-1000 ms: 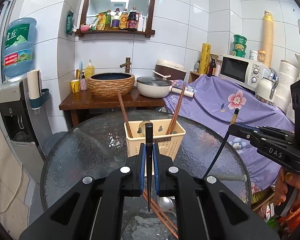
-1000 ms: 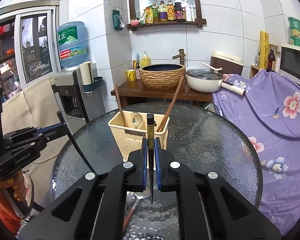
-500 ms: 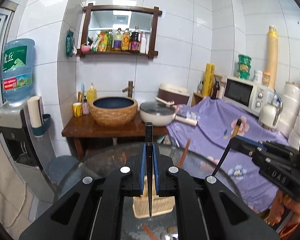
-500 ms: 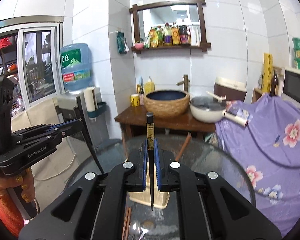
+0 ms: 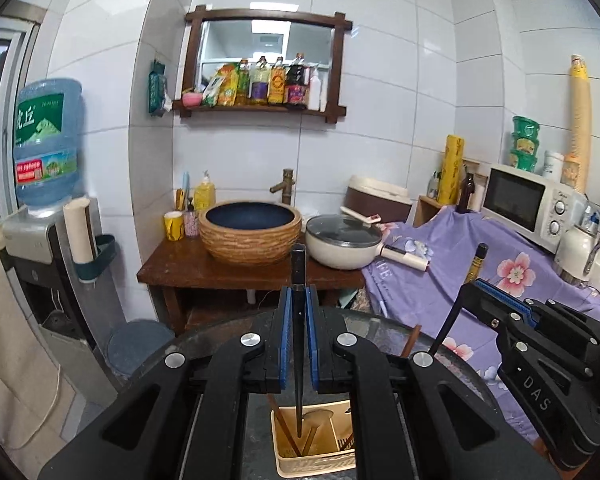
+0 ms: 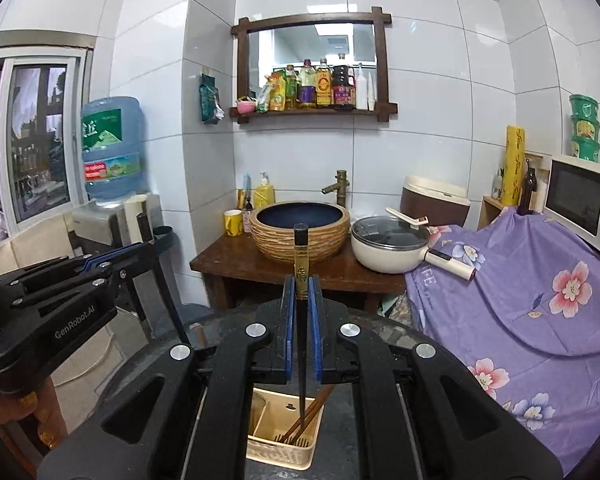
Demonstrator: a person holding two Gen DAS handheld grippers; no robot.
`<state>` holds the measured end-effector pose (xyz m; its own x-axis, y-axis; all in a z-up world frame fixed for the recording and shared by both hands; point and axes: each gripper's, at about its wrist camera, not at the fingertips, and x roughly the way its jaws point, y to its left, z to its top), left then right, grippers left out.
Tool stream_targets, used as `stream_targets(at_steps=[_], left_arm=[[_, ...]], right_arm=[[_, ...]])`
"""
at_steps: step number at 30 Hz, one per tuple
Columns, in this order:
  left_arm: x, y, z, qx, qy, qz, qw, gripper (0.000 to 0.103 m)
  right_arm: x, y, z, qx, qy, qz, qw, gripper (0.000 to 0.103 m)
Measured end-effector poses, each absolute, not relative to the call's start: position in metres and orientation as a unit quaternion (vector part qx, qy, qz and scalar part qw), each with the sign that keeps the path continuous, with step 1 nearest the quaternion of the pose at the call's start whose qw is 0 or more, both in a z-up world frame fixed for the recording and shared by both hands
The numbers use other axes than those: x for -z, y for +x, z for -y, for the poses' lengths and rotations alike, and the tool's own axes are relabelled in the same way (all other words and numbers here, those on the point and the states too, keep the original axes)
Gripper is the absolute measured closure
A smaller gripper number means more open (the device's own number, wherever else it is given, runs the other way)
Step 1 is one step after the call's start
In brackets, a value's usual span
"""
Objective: Organize utensils
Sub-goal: 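Lower both black chopsticks into the holder and open both tools, then move both tools back down to the spoons and wooden chopsticks on the table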
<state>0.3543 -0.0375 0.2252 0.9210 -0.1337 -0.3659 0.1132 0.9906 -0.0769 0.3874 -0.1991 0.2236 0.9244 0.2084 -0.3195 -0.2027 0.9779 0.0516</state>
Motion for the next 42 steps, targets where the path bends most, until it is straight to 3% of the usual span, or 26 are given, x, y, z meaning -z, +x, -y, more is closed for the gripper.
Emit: stream_targets(at_steps=[14, 27, 29, 31, 32, 35, 37, 39, 42], left_arm=[[-0.146, 0.374, 0.031, 0.065, -0.037, -0.258, 0.963, 0.096], [-0.117, 0.38, 0.026, 0.065, -0.042, -0.281, 0.957, 0.095], [-0.119, 0.376, 0.026, 0.067, -0.042, -0.273, 0.959, 0.083], [-0.123, 0.368, 0.024, 0.066, -0.048, -0.256, 0.963, 0.05], [-0.125, 0.363, 0.024, 0.066, -0.053, -0.248, 0.965, 0.045], [-0.129, 0.344, 0.019, 0.062, -0.063, -0.223, 0.971, 0.032], [-0.127, 0.326, 0.019, 0.064, -0.057, -0.207, 0.974, 0.014], [-0.121, 0.311, 0.021, 0.063, -0.039, -0.201, 0.977, 0.009], [-0.099, 0.295, 0.022, 0.051, -0.007, -0.214, 0.975, 0.006]], right_arm=[[-0.134, 0.412, 0.196, -0.107, 0.019, -0.235, 0.966, 0.095], [-0.11, 0.415, 0.208, -0.1, 0.035, -0.25, 0.963, 0.095], [-0.11, 0.413, 0.21, -0.1, 0.036, -0.249, 0.963, 0.091], [-0.11, 0.405, 0.211, -0.093, 0.032, -0.238, 0.966, 0.072], [-0.11, 0.4, 0.211, -0.09, 0.028, -0.23, 0.969, 0.055], [-0.109, 0.383, 0.21, -0.091, 0.011, -0.217, 0.972, 0.049], [-0.104, 0.371, 0.21, -0.099, 0.005, -0.22, 0.97, 0.043], [-0.092, 0.359, 0.211, -0.108, 0.005, -0.239, 0.965, 0.032], [-0.066, 0.351, 0.209, -0.123, -0.004, -0.286, 0.95, 0.032]])
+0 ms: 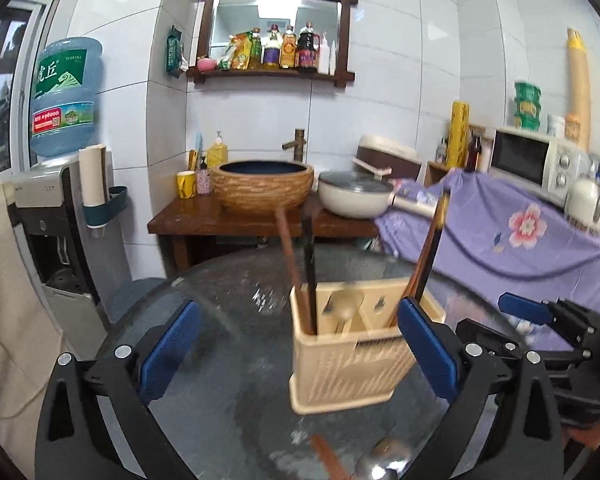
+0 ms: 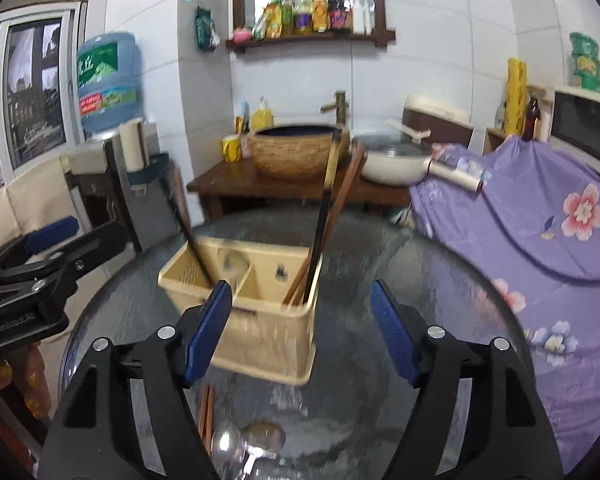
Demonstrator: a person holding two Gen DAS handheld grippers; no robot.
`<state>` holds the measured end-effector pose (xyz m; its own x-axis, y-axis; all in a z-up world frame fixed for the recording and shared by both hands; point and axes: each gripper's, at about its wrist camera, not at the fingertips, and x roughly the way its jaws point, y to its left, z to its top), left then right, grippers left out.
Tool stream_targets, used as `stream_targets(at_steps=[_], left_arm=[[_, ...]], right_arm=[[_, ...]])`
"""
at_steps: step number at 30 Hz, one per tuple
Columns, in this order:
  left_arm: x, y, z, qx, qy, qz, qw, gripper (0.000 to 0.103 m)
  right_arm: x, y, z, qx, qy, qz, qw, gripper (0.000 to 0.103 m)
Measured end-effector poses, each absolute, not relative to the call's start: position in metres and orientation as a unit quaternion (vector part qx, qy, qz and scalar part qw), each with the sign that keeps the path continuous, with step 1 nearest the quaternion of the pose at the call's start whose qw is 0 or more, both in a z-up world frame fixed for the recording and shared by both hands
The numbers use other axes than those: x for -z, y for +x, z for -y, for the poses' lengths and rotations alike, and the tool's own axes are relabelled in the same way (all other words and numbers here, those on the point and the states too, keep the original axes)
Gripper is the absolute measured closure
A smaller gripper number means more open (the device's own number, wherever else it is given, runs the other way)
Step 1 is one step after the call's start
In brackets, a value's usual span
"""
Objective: Organize utensils
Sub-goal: 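Move both tools back down to the spoons and wooden chopsticks on the table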
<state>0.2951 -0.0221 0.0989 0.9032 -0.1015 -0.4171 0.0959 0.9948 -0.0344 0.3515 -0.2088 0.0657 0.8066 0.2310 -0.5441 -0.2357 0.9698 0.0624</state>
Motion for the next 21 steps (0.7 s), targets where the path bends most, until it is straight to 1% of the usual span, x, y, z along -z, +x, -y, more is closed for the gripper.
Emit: stream_targets(at_steps=[3, 7, 10, 17, 21], left_arm=[[-0.068, 0.286, 0.016, 0.035, 0.008, -0.251, 0.967, 0.006], [-0.025, 0.281, 0.001, 0.031, -0.012, -0.316, 0.948, 0.007], [-0.001, 0.273, -0.003, 0.032, -0.01, -0.346, 0.938, 0.007], [0.025, 0.26, 0.004, 0.034, 0.011, -0.372, 0.928, 0.009], [0.032, 0.256, 0.011, 0.049, 0.015, -0.382, 0.923, 0.014]], right_arm=[[-0.033, 0.345, 0.208, -0.124, -0.011, -0.328, 0.936, 0.032], [0.01, 0.339, 0.204, -0.129, -0.009, -0.381, 0.915, 0.032], [0.035, 0.334, 0.194, -0.131, -0.027, -0.409, 0.903, 0.032], [0.064, 0.32, 0.181, -0.125, -0.039, -0.432, 0.892, 0.032], [0.073, 0.319, 0.178, -0.123, -0.041, -0.444, 0.887, 0.032]])
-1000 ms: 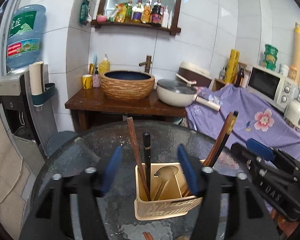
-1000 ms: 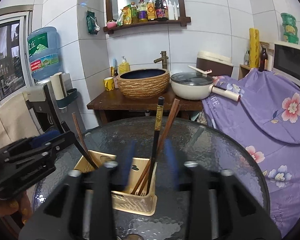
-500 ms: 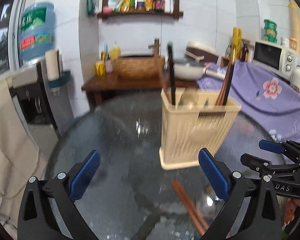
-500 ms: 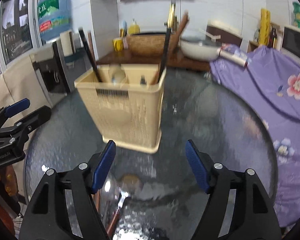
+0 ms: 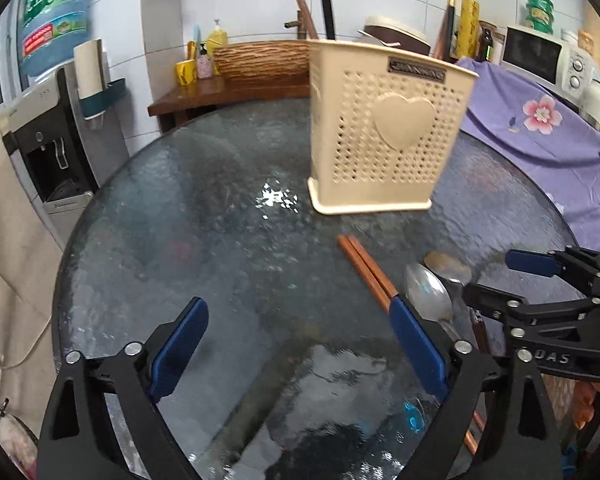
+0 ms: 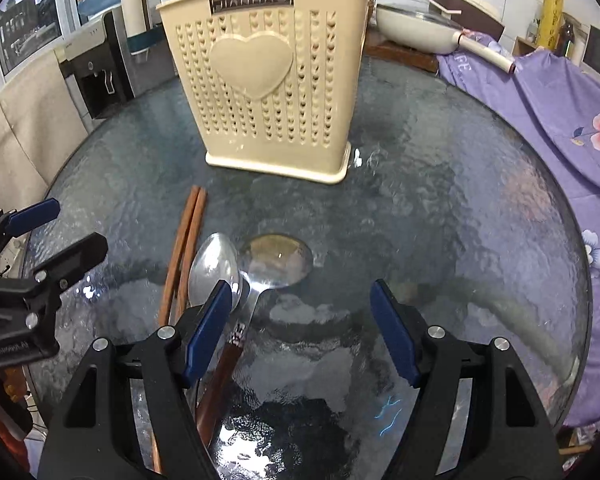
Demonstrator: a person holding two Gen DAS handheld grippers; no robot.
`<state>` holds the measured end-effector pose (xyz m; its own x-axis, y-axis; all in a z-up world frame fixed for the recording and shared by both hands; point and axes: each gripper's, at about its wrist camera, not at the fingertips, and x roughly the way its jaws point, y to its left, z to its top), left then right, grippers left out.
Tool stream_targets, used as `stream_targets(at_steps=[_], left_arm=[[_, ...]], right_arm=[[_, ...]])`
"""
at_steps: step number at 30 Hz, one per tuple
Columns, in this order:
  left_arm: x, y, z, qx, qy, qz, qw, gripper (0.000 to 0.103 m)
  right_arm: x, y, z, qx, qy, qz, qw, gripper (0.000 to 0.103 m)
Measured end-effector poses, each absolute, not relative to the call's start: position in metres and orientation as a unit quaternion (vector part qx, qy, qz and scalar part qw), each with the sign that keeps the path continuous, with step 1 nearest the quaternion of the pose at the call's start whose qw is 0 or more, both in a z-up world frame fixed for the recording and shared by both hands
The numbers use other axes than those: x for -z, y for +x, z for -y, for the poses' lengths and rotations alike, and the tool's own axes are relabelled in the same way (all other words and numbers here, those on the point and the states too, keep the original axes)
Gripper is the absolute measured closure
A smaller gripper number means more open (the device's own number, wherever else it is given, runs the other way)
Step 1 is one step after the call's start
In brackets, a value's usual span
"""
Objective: Organize utensils
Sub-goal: 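Move both tools back down to the spoons and wooden chopsticks on the table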
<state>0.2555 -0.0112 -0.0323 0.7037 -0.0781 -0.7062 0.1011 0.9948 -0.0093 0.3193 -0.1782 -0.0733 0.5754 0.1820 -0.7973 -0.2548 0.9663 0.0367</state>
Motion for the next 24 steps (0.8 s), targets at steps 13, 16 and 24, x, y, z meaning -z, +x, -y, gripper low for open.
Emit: stream_targets(at_steps=[13, 16, 24], left_arm=[[0.041, 0.249, 0.009, 0.056, 0.019, -0.4, 0.915, 0.024], [0.042, 0.249, 0.017, 0.074, 0.013, -0.406, 0.911, 0.024], [0.049, 0.252, 0.047, 0.097, 0.032, -0.413, 0.905, 0.025]], right_arm=[[0.08, 0.338, 0.179, -0.11, -0.05, -0.459, 0.88, 0.038], [0.081, 0.345, 0.18, -0.103, -0.051, -0.461, 0.88, 0.038], [0.081, 0.35, 0.19, -0.095, -0.044, -0.464, 0.88, 0.038]])
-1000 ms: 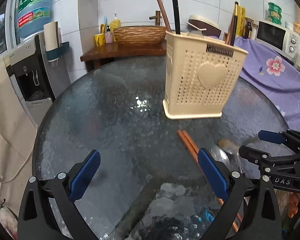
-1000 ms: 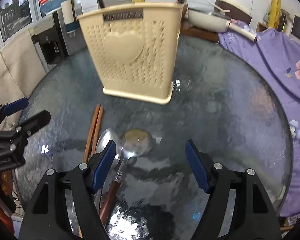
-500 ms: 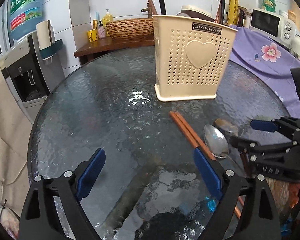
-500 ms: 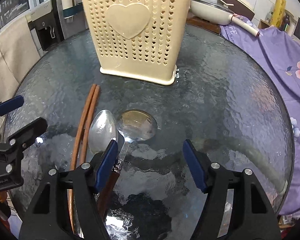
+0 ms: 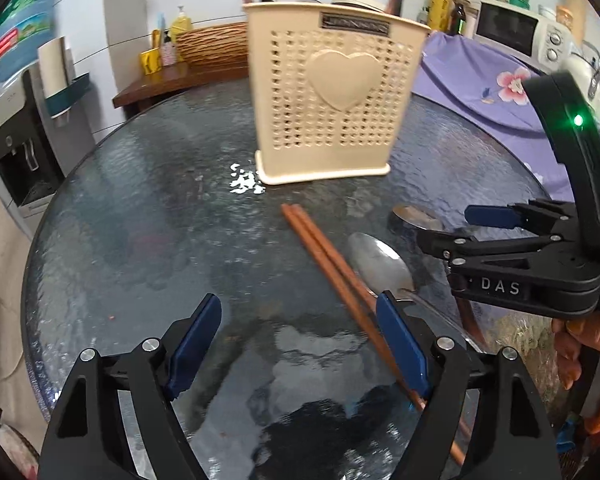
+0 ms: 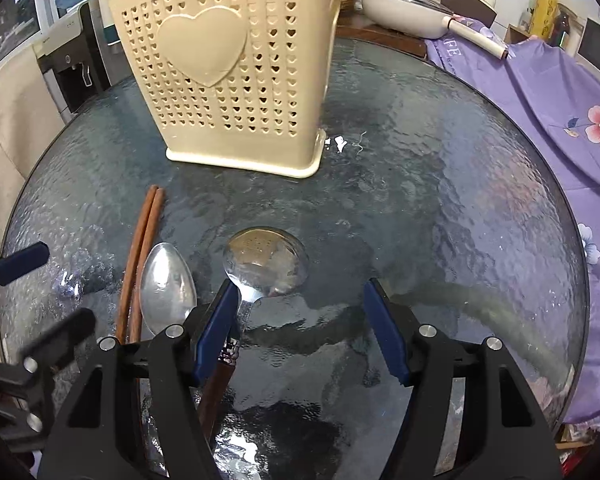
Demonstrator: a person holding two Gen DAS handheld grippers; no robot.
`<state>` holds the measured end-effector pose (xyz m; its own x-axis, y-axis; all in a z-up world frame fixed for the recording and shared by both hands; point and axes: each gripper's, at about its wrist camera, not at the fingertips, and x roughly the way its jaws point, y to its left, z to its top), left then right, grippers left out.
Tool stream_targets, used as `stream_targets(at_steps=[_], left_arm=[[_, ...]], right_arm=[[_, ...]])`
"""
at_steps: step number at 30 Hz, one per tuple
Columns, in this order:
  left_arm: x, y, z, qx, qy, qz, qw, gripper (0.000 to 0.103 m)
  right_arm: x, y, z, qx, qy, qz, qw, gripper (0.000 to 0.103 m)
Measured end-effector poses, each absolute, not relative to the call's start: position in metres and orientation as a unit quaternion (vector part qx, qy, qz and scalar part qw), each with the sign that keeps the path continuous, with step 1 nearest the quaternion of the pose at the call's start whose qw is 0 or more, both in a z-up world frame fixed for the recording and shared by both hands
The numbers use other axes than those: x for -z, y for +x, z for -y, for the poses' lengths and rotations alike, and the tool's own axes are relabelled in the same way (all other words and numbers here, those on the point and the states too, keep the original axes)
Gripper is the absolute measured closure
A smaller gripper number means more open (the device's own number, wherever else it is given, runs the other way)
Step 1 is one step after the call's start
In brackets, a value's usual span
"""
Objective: Organize utensils
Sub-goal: 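Move both tools back down to the spoons and wooden chopsticks on the table, then grasp the wooden-handled metal spoon with the right tool while the left tool grasps a wooden chopstick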
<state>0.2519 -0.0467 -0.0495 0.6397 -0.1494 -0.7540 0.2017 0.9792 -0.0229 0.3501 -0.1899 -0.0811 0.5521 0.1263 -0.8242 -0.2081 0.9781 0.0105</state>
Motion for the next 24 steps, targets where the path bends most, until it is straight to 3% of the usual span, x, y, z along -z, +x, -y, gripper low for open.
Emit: stream_targets(at_steps=[5, 24], left_arm=[[0.059, 0.255, 0.059, 0.092, 0.056, -0.423, 0.9, 0.03], [0.061, 0.271, 0.031, 0.076, 0.015, -0.449, 0.89, 0.033]], right_arm=[[0.082, 0.349, 0.19, -0.099, -0.043, -0.463, 0.88, 0.038], [0.083, 0.36, 0.19, -0.118, -0.014, -0.481, 0.868, 0.038]])
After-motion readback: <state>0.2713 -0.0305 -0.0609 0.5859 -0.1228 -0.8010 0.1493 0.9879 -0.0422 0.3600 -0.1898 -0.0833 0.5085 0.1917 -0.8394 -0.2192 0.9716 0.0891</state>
